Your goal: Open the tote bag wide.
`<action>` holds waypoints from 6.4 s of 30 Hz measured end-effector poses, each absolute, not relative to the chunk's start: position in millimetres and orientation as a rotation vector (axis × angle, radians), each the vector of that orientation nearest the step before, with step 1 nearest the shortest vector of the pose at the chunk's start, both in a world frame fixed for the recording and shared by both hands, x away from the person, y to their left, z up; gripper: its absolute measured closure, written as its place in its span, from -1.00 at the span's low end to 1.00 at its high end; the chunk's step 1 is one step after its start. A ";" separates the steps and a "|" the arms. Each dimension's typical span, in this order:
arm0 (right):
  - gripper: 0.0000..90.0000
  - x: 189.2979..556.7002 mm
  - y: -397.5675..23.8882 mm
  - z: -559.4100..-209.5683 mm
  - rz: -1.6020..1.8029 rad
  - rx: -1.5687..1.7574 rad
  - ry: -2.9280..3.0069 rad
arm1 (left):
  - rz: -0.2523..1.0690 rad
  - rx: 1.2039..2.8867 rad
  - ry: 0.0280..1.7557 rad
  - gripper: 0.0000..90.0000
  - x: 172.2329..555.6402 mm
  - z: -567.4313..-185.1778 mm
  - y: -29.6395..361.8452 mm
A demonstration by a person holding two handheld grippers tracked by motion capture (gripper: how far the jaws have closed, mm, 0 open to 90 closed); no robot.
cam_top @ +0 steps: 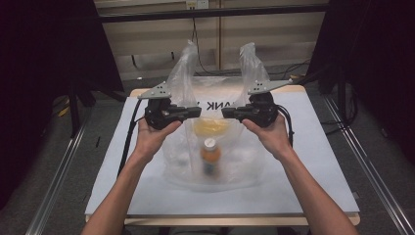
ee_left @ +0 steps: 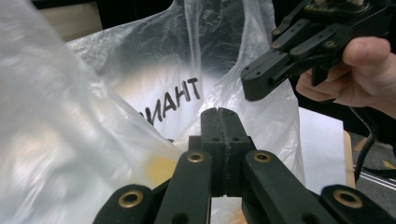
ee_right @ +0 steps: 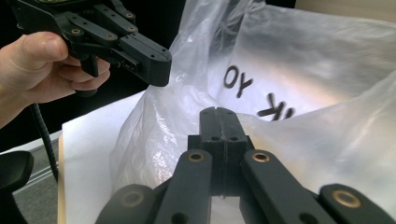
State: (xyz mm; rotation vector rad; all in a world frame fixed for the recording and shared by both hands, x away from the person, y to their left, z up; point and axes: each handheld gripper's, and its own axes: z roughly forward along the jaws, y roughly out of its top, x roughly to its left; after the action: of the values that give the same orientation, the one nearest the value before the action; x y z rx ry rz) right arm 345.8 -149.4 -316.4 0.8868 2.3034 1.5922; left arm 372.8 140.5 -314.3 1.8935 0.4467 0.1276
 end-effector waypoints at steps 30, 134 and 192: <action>1.00 306.4 -141.2 -386.5 1.696 0.881 2.480 | -0.018 1.930 0.460 1.00 337.6 -381.5 144.7; 1.00 298.0 -241.8 -337.3 1.730 0.925 2.112 | 0.036 1.850 0.306 1.00 344.1 -329.2 83.3; 1.00 293.4 -134.7 -409.9 1.747 0.806 2.543 | 0.092 2.050 0.493 1.00 335.0 -394.5 148.8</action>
State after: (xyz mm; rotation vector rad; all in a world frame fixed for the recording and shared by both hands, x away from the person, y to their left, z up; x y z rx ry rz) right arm 293.4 -134.7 -409.9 0.8063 2.5428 1.7472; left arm 335.0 148.8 -394.5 2.0502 0.4931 0.0920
